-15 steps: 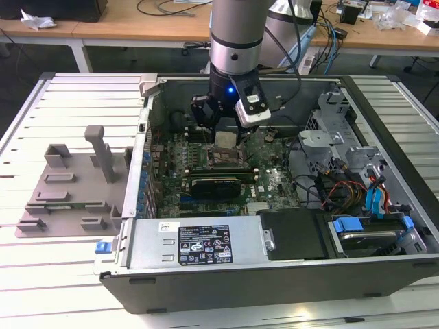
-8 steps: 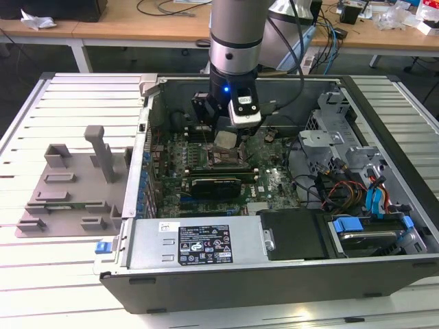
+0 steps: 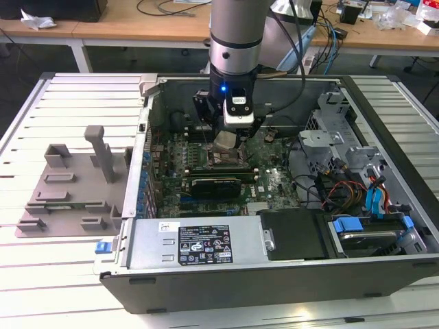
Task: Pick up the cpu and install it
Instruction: 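Place the cpu into insertion slot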
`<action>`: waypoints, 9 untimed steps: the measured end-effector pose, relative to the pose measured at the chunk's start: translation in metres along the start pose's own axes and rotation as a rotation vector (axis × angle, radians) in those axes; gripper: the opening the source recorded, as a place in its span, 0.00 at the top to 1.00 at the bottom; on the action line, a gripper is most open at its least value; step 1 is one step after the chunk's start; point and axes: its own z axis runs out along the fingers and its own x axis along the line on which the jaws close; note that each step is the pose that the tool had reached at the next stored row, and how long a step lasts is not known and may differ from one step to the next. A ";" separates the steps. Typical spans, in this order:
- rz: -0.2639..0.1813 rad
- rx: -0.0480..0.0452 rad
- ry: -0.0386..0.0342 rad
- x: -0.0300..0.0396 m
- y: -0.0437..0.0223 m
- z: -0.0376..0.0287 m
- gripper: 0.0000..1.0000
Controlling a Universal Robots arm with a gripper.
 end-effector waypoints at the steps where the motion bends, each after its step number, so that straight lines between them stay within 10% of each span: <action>1: 0.012 0.0000 -0.0004 0.0000 0.0000 0.0000 0.45; 9: 0.102 -0.0003 -0.0035 0.0000 0.0000 0.0000 0.45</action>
